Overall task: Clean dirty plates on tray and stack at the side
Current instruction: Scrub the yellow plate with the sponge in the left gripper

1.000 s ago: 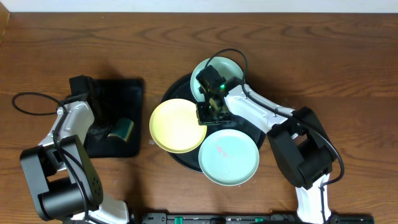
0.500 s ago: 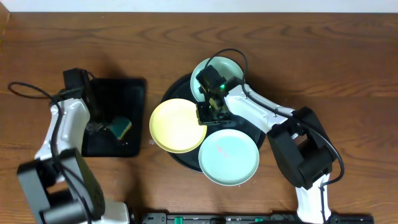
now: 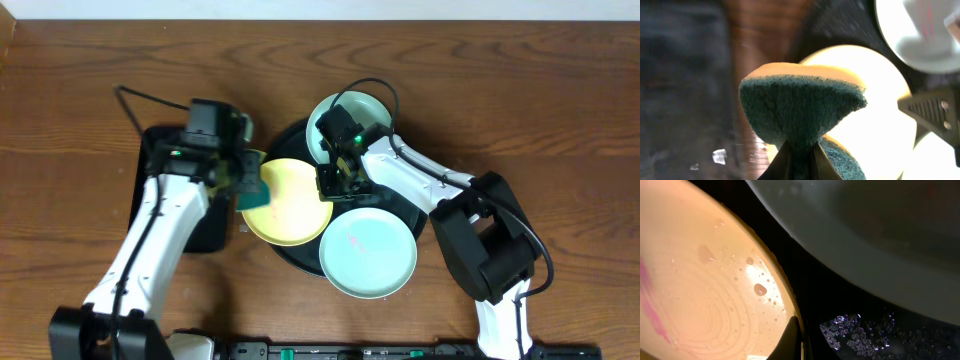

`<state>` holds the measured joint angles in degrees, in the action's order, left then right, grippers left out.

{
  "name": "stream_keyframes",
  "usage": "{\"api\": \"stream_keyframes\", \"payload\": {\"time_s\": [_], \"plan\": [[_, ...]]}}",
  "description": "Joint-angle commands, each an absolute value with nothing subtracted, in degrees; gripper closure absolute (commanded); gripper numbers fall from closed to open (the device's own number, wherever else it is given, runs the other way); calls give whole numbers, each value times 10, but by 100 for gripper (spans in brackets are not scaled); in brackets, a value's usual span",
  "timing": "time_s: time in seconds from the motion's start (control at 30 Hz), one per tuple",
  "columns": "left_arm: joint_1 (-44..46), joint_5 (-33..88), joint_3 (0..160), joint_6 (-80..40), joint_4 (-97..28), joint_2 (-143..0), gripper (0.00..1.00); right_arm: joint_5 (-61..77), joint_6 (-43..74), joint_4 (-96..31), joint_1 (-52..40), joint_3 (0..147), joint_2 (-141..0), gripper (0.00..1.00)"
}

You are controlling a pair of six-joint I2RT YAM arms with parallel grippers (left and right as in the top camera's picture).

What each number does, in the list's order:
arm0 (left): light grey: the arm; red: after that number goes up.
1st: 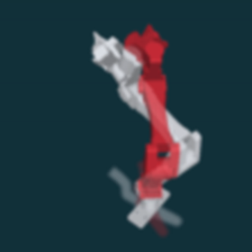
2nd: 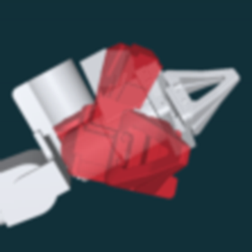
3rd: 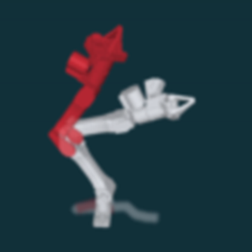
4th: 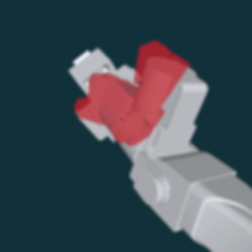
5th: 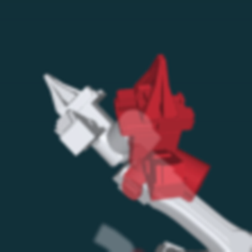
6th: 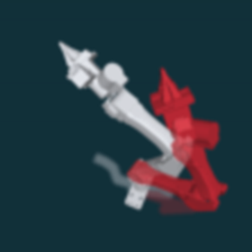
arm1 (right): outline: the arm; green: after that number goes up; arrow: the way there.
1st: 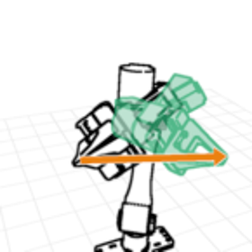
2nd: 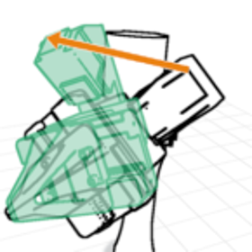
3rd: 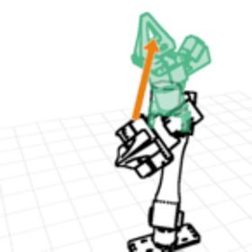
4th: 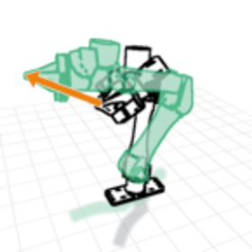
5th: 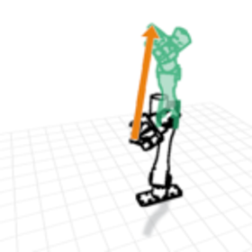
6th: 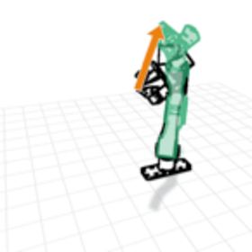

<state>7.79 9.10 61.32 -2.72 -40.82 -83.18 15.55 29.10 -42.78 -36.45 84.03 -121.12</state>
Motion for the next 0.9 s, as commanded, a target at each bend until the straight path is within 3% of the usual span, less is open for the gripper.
{"api": "stream_keyframes", "payload": {"time_s": [0.0,0.37,0.5,0.63,0.73,0.77,0.87], "plan": [[109,94,623,-66,-418,-882,93,110,287,-441,-354,836,-1214,99],[154,97,621,-143,-415,-1002,93,110,287,-441,-354,836,-1214,99],[158,188,621,-136,-392,-1003,93,110,287,-440,-354,836,-1214,99],[158,194,621,-134,-357,-1003,93,110,287,-439,-354,836,-1214,99],[158,124,622,-154,-344,-1003,93,110,287,-439,-354,836,-1214,99],[158,25,623,-205,-351,-1003,92,110,287,-439,-354,836,-1214,99],[158,-99,633,-259,-385,-1003,93,110,287,-439,-354,836,-1214,99]]}}
